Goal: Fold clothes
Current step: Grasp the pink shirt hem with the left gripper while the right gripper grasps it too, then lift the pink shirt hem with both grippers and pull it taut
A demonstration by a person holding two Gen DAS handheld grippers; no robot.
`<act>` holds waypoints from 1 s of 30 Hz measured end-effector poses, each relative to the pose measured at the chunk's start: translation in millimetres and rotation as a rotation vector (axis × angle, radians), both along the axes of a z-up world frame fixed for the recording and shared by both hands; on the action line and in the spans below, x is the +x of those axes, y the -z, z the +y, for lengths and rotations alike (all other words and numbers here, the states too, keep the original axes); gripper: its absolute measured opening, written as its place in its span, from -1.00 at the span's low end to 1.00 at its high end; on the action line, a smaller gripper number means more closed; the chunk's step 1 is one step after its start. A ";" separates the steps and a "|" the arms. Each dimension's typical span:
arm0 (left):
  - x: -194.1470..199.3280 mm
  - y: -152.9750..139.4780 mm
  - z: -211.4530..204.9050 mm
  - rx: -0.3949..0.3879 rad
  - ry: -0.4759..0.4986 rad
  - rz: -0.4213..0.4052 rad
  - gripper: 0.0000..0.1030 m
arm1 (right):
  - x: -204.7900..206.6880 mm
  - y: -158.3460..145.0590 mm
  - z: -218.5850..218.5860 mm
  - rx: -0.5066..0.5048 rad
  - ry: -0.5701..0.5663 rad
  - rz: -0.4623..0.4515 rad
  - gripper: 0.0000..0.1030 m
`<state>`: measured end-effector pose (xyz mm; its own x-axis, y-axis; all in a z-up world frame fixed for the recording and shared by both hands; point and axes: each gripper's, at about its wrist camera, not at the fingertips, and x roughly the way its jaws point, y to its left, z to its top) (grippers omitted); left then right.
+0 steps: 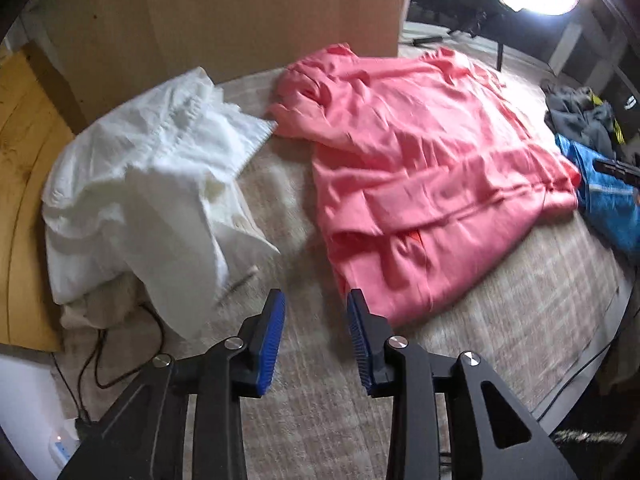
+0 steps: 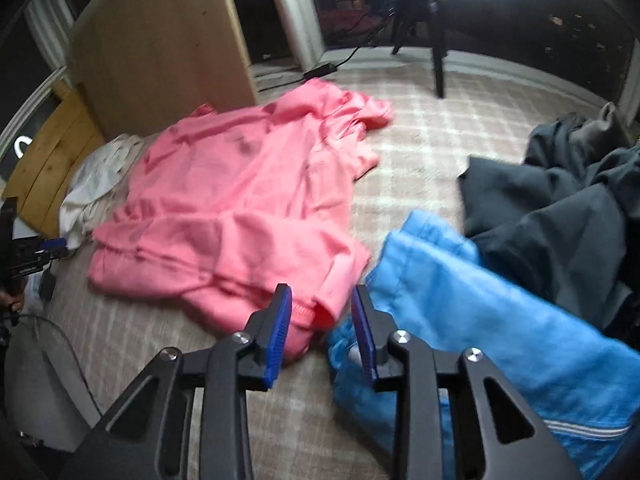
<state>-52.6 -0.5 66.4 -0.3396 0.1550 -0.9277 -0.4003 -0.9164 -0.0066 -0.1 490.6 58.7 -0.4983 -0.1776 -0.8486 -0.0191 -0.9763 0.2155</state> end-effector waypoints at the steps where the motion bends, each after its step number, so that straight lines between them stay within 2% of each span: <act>1: -2.4 5.5 4.3 -0.006 0.012 -0.003 -0.40 | -1.8 5.3 -1.6 0.007 -0.010 -0.012 -0.41; 3: -13.5 18.6 13.2 -0.030 0.010 -0.013 -0.40 | -8.0 16.0 -5.5 0.030 -0.026 -0.046 -0.41; 8: -38.6 35.4 31.9 -0.025 0.030 -0.014 -0.40 | -16.5 30.4 -12.9 0.038 -0.068 -0.085 -0.41; 11: -47.5 44.1 42.1 -0.072 0.069 0.004 -0.40 | -14.6 30.5 -12.7 0.044 -0.081 -0.089 -0.41; 13: -52.5 43.3 44.1 -0.055 0.073 0.009 -0.64 | -12.3 29.2 -8.8 0.045 -0.078 -0.088 -0.41; 14: -55.0 42.4 44.8 -0.043 0.072 0.010 -1.00 | -11.1 28.5 -6.7 0.044 -0.077 -0.086 -0.41; 18: -60.3 21.6 42.9 0.026 0.048 0.047 -0.99 | -8.5 25.3 -2.8 0.039 -0.100 -0.074 -0.41; 21: -62.9 10.8 44.2 0.006 0.056 0.055 -0.99 | -11.8 26.6 -8.4 0.063 -0.157 -0.071 -0.40; 25: -67.3 12.0 43.5 -0.025 0.058 0.042 -0.99 | -19.3 41.5 -14.9 0.200 -0.194 -0.104 -0.40; 30: -66.9 18.5 41.3 -0.029 0.057 0.025 -0.99 | -28.3 50.0 -4.7 0.186 -0.190 -0.117 -0.40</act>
<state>-119.5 40.9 47.9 -0.3539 0.1477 -0.9236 -0.4513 -0.8919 0.0303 -28.4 486.0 8.7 -0.3674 -0.0942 -0.9253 0.1542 -0.9873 0.0393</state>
